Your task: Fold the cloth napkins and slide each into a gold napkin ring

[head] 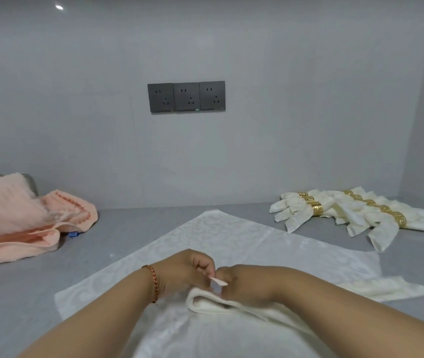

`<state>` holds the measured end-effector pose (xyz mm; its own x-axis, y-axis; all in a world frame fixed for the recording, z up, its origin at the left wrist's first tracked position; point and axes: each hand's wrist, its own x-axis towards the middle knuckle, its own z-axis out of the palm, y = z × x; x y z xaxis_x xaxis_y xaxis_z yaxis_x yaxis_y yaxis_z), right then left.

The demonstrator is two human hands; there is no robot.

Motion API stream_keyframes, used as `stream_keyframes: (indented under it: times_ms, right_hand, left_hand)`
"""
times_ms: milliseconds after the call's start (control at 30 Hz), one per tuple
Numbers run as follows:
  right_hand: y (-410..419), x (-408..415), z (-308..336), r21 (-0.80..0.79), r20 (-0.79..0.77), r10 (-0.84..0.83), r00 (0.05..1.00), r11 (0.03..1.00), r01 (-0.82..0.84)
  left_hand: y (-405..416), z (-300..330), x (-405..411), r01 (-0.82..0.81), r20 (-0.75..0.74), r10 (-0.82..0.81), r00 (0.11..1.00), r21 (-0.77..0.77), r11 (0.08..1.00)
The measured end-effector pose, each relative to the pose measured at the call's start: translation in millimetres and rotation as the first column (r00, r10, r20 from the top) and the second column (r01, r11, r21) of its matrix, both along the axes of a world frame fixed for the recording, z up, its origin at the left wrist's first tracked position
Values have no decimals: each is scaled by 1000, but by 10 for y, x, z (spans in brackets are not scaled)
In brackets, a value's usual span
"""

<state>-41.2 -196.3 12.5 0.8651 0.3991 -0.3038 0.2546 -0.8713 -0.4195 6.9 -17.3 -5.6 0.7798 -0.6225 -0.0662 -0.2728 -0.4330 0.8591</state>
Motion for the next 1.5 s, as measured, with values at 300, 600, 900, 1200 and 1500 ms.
stream_keyframes:
  times_ms: [300, 600, 900, 1200, 1500]
  right_hand:
    - [-53, -45, 56, 11, 128, -124, 984, 992, 123]
    - [-101, -156, 63, -180, 150, -175, 973, 963, 201]
    - [-129, -108, 24, -208, 130, -175, 976, 958, 199]
    - [-274, -100, -2, -265, 83, -164, 983, 947, 181]
    - [-337, -159, -29, -185, 60, -151, 987, 970, 160]
  left_hand:
    - [-28, -153, -29, -96, -74, 94, 993, -19, 995]
    - [-257, 20, -23, -76, 211, -33, 977, 486, 871]
    - [-320, 8, -79, -14, 153, -40, 987, 335, 942]
    - [-397, 26, -108, -2, 122, -52, 991, 406, 914]
    - [-394, -6, -172, 13, 155, -67, 986, 326, 945]
